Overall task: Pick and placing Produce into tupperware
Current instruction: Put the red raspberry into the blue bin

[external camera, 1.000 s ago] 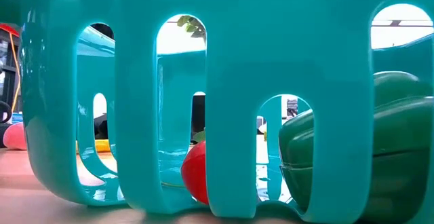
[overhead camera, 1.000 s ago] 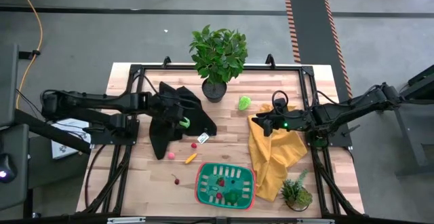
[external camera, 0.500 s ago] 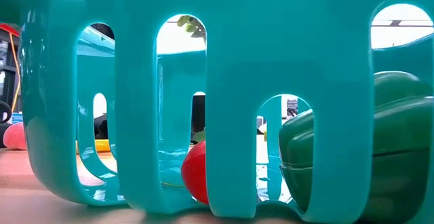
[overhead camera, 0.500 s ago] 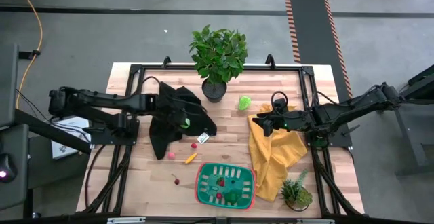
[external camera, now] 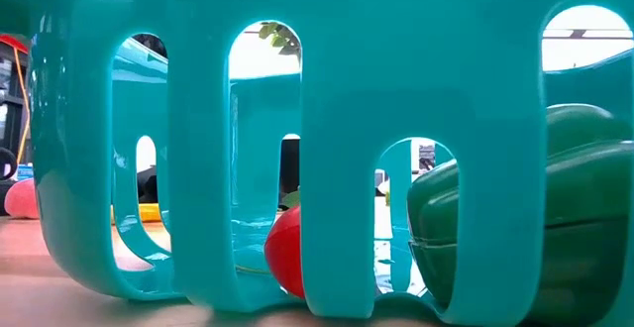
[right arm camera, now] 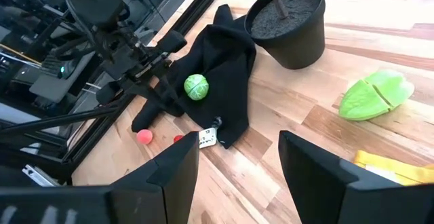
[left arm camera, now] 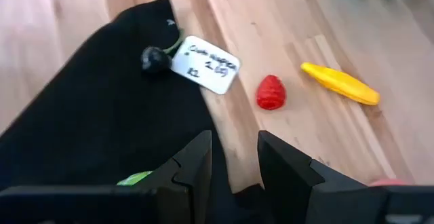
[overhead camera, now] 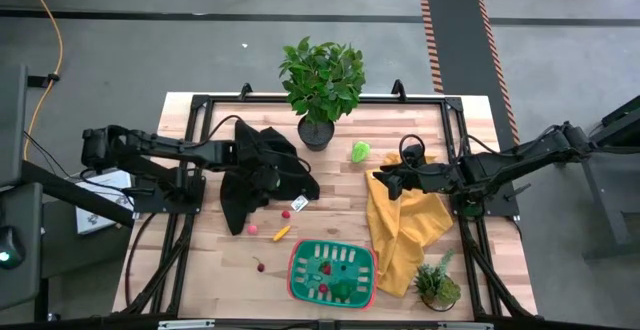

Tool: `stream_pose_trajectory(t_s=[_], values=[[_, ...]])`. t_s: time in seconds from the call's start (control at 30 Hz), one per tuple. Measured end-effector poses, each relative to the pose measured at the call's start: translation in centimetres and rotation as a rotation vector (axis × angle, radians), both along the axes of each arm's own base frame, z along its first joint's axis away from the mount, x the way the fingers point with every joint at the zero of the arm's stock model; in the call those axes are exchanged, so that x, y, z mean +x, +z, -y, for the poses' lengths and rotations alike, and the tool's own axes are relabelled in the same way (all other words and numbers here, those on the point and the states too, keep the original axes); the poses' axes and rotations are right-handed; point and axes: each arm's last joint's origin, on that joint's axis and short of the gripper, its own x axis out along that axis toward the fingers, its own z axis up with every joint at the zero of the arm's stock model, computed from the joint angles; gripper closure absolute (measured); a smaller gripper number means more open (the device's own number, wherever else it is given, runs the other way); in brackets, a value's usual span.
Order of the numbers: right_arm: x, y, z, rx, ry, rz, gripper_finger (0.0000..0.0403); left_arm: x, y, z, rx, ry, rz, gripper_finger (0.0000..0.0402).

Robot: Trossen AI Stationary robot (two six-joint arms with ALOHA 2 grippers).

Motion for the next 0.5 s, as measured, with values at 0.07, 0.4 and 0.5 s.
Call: stream_pose_trajectory(t_s=[0.07,0.4,0.5], values=[[0.0,0.0,0.0,0.000,0.000,-0.001,0.0210,0.0,0.0,0.1,-0.014,-0.025,0.010,0.0291],[-0.3,-0.4,0.1,0.014,-0.034,-0.035,0.0210,0.9,0.3,2.1,0.032,-0.143,0.072,0.0291],[-0.3,-0.4,0.1,0.015,-0.034,-0.035,0.0210,1.2,0.0,2.7,0.084,-0.141,0.063,0.0291]])
